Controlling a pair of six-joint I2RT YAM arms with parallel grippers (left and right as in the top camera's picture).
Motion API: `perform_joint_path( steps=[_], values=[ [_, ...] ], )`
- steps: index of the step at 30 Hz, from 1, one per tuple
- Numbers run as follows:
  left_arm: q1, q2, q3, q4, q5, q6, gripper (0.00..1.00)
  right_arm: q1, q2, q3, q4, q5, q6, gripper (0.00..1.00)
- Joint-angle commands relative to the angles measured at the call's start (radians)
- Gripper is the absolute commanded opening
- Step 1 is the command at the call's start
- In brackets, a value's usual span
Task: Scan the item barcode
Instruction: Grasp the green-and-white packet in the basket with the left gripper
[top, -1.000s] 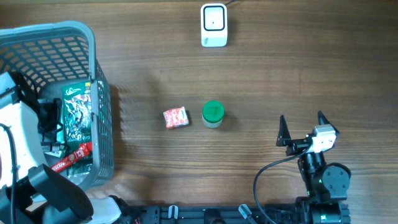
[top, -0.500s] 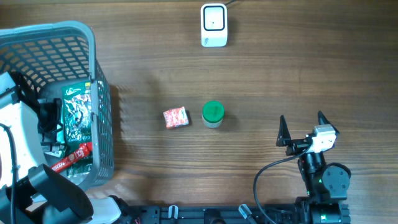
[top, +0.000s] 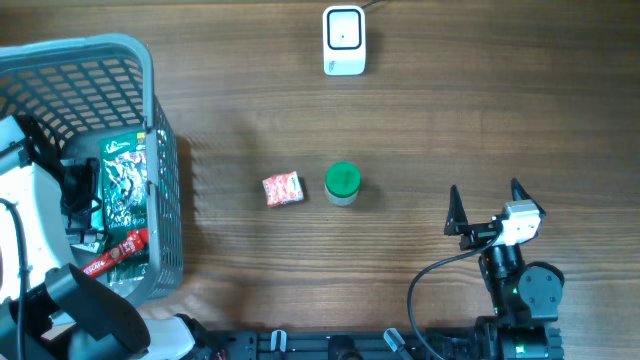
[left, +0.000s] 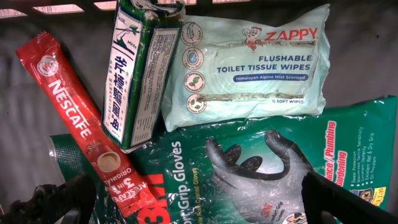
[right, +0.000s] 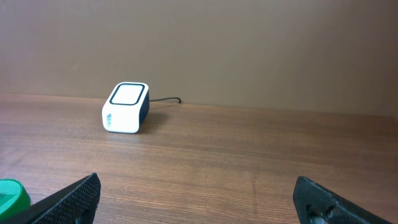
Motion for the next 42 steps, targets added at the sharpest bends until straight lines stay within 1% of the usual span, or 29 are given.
perform_joint_path(
  steps=[1,11,12,13,15,16,17,20,21,24,25,27,30,32,34,38,42],
  values=[
    [0.003,-0.003,-0.006,-0.003,0.009,-0.006,1.0,-0.001,-0.003,-0.001,0.003,0.01,0.007,1.0],
    [0.003,-0.003,-0.006,-0.003,0.009,-0.006,1.0,-0.001,-0.003,-0.001,0.003,0.01,0.007,1.0],
    [0.003,-0.003,-0.006,0.0,0.026,-0.006,1.0,-0.001,-0.003,-0.001,0.003,0.01,0.008,1.0],
    [0.003,-0.003,-0.006,-0.014,0.076,-0.006,1.0,-0.001,-0.003,-0.001,0.003,0.01,0.007,1.0],
    [0.003,-0.003,-0.006,-0.039,0.109,-0.005,1.0,-0.001,-0.003,-0.001,0.003,0.01,0.007,1.0],
    [0.003,-0.003,-0.006,-0.054,0.15,0.01,0.99,-0.001,-0.003,-0.001,0.003,0.01,0.008,1.0],
    [0.003,-0.003,-0.006,-0.058,0.188,0.061,1.0,-0.001,-0.003,-0.001,0.003,0.01,0.007,1.0],
    [0.003,-0.003,-0.006,-0.018,0.211,0.144,1.0,-0.001,-0.003,-0.001,0.003,0.01,0.007,1.0],
    [0.003,-0.003,-0.006,0.002,0.211,0.16,1.0,-0.001,-0.003,-0.001,0.003,0.01,0.007,1.0],
    [0.003,-0.003,-0.006,0.023,0.218,0.159,1.0,-0.001,-0.003,-0.001,0.003,0.01,0.007,0.99],
    [0.003,-0.003,-0.006,0.024,0.201,0.159,1.0,-0.001,-0.003,-0.001,0.003,0.01,0.008,1.0],
    [0.003,-0.003,-0.006,0.014,0.049,0.158,1.0,-0.001,-0.003,-0.001,0.003,0.01,0.007,1.0],
    [0.003,-0.003,-0.02,-0.014,-0.127,0.141,1.0,-0.001,-0.003,-0.001,0.003,0.01,0.007,1.0],
    [0.003,-0.003,-0.045,-0.014,-0.212,0.109,1.0,-0.001,-0.003,-0.001,0.003,0.01,0.007,0.99],
    [0.003,-0.003,-0.078,0.004,-0.251,0.098,1.0,-0.001,-0.003,-0.001,0.003,0.01,0.008,1.0],
    [0.003,-0.002,-0.177,0.138,-0.285,0.099,1.0,-0.001,-0.003,-0.001,0.003,0.01,0.007,1.0],
    [0.003,-0.002,-0.254,0.221,-0.336,0.098,1.0,-0.001,-0.003,-0.001,0.003,0.01,0.007,1.0]
  ],
)
